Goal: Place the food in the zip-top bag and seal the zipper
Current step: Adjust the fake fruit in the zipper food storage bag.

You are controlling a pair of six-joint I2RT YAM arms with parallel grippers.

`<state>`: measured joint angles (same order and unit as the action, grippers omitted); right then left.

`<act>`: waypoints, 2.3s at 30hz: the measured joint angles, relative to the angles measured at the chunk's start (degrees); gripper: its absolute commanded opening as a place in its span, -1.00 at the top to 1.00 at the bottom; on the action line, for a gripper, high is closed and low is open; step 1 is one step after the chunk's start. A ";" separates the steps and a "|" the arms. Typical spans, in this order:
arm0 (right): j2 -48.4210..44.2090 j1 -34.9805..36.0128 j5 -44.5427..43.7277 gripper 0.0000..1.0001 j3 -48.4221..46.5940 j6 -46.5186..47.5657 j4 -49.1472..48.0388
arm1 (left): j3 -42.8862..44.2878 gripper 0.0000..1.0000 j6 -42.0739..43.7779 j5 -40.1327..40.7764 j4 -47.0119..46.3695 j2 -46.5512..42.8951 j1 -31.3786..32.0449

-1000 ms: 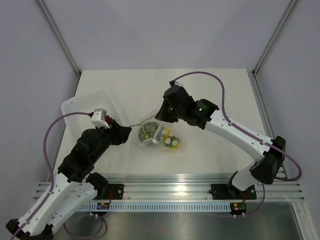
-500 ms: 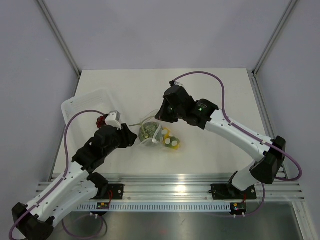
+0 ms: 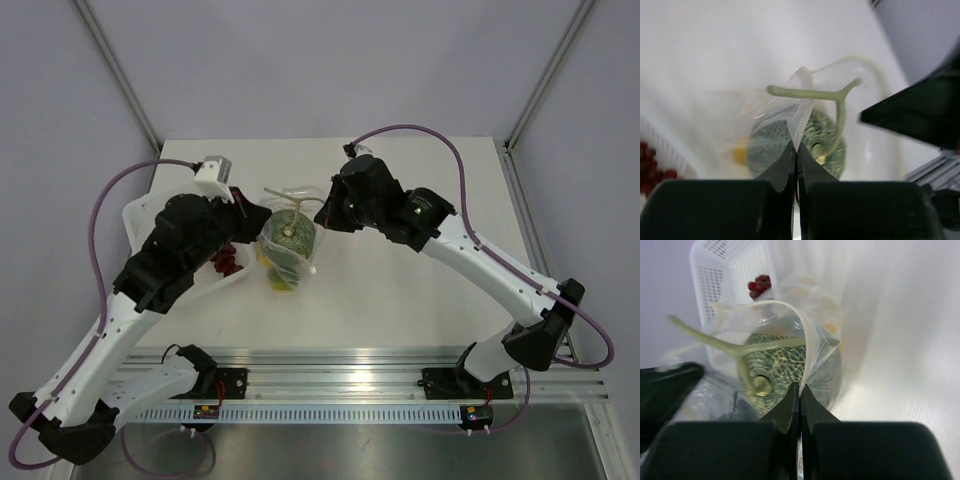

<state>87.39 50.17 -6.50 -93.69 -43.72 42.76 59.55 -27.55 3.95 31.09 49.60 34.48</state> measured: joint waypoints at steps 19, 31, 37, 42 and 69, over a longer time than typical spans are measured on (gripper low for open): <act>-2.71 -0.09 -3.56 0.68 17.51 -0.04 -1.27 | -2.99 1.00 0.55 -11.50 -6.34 13.51 -0.26; -9.79 2.78 -6.27 0.31 4.15 11.13 3.39 | 0.09 1.00 0.00 -18.18 -7.21 13.33 -0.33; -3.96 3.04 -5.57 0.31 -2.23 19.19 4.59 | 0.09 1.00 0.04 -19.80 -7.19 13.33 -0.33; 3.69 3.06 -3.69 0.29 -5.57 24.28 7.96 | 0.09 1.00 0.04 -20.87 -7.21 13.33 -0.37; -2.56 4.63 -6.56 0.14 8.31 1.92 1.22 | -0.11 1.00 -0.87 -21.29 -7.19 12.92 -0.55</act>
<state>84.84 54.81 -13.06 -85.38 -41.80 43.99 59.44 -28.42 -17.34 23.90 62.52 33.93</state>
